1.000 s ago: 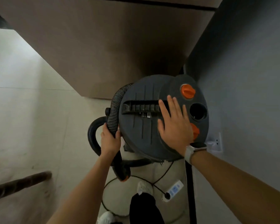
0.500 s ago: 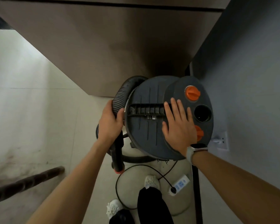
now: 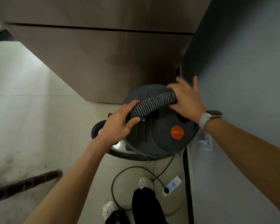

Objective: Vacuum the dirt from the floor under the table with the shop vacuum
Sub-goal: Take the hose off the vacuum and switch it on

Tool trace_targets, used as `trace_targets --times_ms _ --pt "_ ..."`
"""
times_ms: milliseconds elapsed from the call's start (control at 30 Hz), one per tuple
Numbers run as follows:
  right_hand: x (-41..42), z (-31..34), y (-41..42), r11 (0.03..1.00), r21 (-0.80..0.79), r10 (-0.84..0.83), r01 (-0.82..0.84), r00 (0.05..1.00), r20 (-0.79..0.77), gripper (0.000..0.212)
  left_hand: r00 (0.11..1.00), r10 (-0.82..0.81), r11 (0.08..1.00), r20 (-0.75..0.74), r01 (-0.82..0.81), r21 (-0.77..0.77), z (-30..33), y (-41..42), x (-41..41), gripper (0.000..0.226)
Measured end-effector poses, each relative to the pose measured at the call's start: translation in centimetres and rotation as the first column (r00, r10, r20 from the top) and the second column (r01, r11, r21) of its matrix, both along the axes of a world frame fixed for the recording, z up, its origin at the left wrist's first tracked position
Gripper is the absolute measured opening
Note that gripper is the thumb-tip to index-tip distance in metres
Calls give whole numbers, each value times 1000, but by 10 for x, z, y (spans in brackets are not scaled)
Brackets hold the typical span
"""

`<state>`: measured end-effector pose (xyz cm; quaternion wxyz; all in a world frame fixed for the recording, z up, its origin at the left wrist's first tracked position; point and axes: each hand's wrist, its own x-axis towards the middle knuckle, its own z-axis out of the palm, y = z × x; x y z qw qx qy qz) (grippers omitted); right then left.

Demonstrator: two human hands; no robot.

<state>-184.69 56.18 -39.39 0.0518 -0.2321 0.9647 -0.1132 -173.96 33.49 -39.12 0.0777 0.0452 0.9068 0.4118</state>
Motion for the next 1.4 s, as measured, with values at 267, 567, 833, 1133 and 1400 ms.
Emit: trace_targets --times_ms 267,567,833,1133,1400 --pt "111 -11 32 959 -224 -133 176 972 192 33 995 100 992 -16 -101 -71 -3 19 61 49" --pt "253 -14 -44 823 -383 -265 419 880 393 33 446 321 149 836 -895 420 10 15 144 56" --pt "324 -1 -98 882 -366 94 297 649 755 38 510 410 62 756 -843 535 14 -47 203 20" --pt "292 23 -160 583 -363 -120 727 519 846 19 845 274 807 459 -461 370 35 -120 270 23" --pt "260 33 -229 171 -86 59 981 77 995 51 916 26 991 400 -76 108 18 -129 333 53"
